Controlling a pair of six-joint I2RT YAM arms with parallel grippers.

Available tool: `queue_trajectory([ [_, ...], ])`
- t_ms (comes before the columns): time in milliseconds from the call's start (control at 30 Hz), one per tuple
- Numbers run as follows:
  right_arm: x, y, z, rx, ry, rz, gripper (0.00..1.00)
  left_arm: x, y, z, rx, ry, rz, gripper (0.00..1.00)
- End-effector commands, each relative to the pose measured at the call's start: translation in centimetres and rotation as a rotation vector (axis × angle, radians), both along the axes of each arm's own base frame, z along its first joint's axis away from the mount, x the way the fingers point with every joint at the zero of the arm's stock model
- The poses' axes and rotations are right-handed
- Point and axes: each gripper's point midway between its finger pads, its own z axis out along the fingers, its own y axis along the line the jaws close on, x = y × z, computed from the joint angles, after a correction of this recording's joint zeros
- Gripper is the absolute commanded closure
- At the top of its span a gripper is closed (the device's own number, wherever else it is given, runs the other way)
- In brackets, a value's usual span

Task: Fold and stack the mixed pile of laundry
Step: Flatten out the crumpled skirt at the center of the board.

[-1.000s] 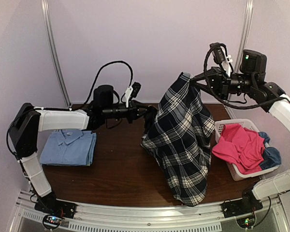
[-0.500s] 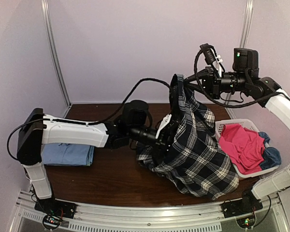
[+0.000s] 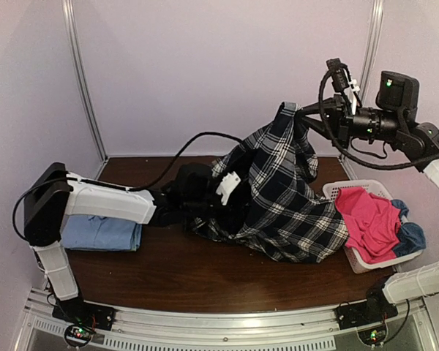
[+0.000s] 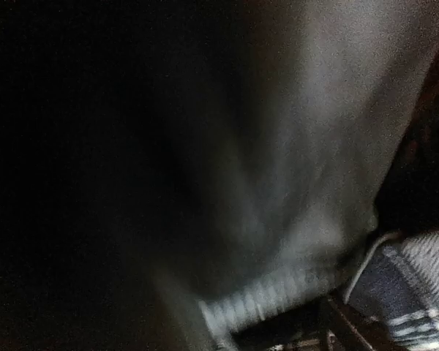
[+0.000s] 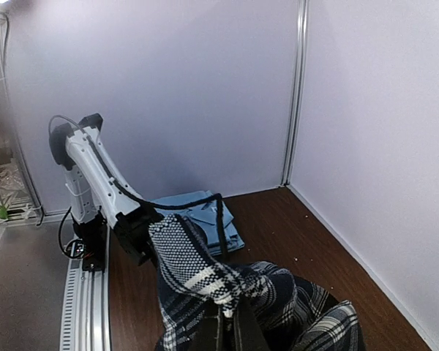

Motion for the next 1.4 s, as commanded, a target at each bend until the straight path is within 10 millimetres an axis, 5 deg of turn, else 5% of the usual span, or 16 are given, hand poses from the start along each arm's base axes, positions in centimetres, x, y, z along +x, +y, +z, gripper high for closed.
queue_trajectory([
  [0,0.0,-2.7,2.6,0.071,-0.164,-0.146,1.00,1.0,4.9,4.2,0.063,-0.170,0.129,0.14],
  [200,0.6,-1.4,-3.9,0.075,0.004,-0.091,1.00,0.2,8.6,7.8,-0.015,-0.138,0.154,0.22],
  [300,0.4,-0.4,-7.3,0.097,0.118,-0.034,1.00,-0.7,9.7,7.2,-0.037,-0.076,0.167,0.26],
  [467,-0.5,-0.7,-9.3,0.097,0.144,-0.029,1.00,0.2,13.8,2.4,0.021,0.083,0.414,0.41],
  [633,-1.2,-1.1,-10.2,0.066,0.164,-0.033,1.00,-0.6,14.8,-3.5,0.130,0.224,0.471,0.35],
  [767,-1.7,-1.3,-10.8,0.061,0.179,-0.033,1.00,0.7,15.6,-6.3,0.200,0.265,0.573,0.33],
  [900,-1.9,-1.9,-11.3,0.045,0.181,-0.060,1.00,1.1,15.0,-8.7,0.290,0.329,0.565,0.37],
  [1100,-1.7,-2.1,-12.7,0.030,0.206,-0.082,1.00,0.6,11.8,-11.2,0.310,0.436,0.455,0.30],
  [1167,-1.5,-2.2,-13.3,0.023,0.214,-0.094,1.00,0.7,11.3,-12.1,0.328,0.457,0.440,0.39],
  [1233,-1.2,-2.4,-13.9,0.011,0.225,-0.125,1.00,1.0,11.5,-12.1,0.329,0.464,0.441,0.63],
  [1333,-0.1,-3.2,-15.3,-0.026,0.244,-0.211,1.00,1.3,11.6,-8.3,0.254,0.391,0.394,1.00],
  [1367,0.3,-3.5,-15.9,-0.041,0.251,-0.245,1.00,1.3,11.5,-6.2,0.225,0.342,0.361,1.00],
])
